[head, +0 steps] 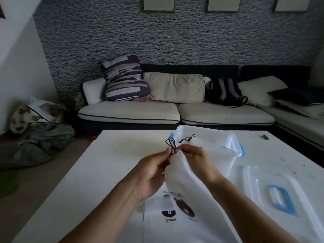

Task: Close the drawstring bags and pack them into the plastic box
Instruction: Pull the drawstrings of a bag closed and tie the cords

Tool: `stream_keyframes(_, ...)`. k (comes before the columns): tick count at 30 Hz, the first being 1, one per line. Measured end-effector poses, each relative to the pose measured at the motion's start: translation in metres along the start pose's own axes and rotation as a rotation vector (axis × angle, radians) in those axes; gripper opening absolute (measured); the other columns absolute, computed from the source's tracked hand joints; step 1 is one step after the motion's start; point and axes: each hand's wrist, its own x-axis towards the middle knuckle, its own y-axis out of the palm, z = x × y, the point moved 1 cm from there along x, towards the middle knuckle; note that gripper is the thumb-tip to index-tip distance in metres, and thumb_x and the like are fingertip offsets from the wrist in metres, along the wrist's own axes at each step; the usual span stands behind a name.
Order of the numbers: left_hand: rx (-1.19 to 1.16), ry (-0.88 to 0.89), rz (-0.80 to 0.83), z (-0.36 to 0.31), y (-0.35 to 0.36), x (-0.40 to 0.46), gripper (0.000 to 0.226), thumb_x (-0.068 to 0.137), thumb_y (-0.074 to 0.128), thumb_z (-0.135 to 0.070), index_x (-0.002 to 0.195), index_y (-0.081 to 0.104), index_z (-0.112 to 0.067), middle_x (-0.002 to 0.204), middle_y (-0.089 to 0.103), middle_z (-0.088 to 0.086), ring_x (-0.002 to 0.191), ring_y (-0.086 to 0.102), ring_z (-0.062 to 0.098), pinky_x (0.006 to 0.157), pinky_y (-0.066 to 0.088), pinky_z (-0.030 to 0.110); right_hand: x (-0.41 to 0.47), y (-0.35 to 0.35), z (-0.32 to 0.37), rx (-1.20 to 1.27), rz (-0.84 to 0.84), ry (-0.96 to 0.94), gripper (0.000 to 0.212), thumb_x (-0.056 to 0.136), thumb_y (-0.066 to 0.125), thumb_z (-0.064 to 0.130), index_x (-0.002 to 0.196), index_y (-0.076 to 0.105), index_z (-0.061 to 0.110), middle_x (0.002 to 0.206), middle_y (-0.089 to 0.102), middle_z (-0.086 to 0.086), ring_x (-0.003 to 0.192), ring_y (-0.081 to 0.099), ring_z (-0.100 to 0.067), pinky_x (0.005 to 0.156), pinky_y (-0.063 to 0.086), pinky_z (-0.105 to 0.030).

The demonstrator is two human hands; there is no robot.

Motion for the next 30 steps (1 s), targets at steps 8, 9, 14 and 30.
stream_keyframes(8,0.632,0.336,-0.168,-0.009,-0.001,-0.006,0.008,0.083,0.077,-0.017,0.085,0.079,-0.010,0.085,0.077,0.007,0.080,0.071,0.016,0.077,0.052,0.026,-0.004,-0.002,-0.011,-0.437,-0.074,-0.191,0.028,0.094,0.054,0.008,0.067,0.056,0.016,0.059,0.050,0.004,0.057,0.042,-0.008,0.055,0.035,-0.023)
stream_keyframes(9,0.710,0.397,-0.195,-0.010,-0.004,-0.005,0.004,0.084,0.077,-0.014,0.085,0.080,-0.012,0.084,0.078,0.003,0.080,0.072,0.014,0.076,0.052,0.024,-0.004,-0.004,-0.011,-0.443,-0.083,-0.193,0.027,0.095,0.055,0.009,0.069,0.058,0.014,0.059,0.050,0.001,0.057,0.041,-0.008,0.055,0.034,-0.023)
stream_keyframes(14,1.077,0.664,-0.226,-0.014,-0.013,-0.001,0.008,0.086,0.076,-0.016,0.082,0.082,-0.019,0.075,0.069,-0.007,0.074,0.067,0.010,0.069,0.052,0.024,-0.004,-0.004,-0.013,-0.523,-0.085,-0.226,0.024,0.097,0.055,0.014,0.074,0.058,0.007,0.072,0.059,-0.014,0.060,0.043,-0.011,0.055,0.034,-0.024)
stream_keyframes(30,1.251,0.491,-0.342,-0.025,-0.018,-0.010,0.016,0.076,0.084,-0.023,0.062,0.076,-0.019,0.062,0.071,-0.006,0.066,0.071,0.014,0.067,0.058,0.034,0.003,0.008,-0.024,-0.812,-0.106,-0.379,0.022,0.097,0.054,0.016,0.076,0.057,0.011,0.070,0.056,0.001,0.066,0.051,-0.015,0.059,0.042,-0.029)
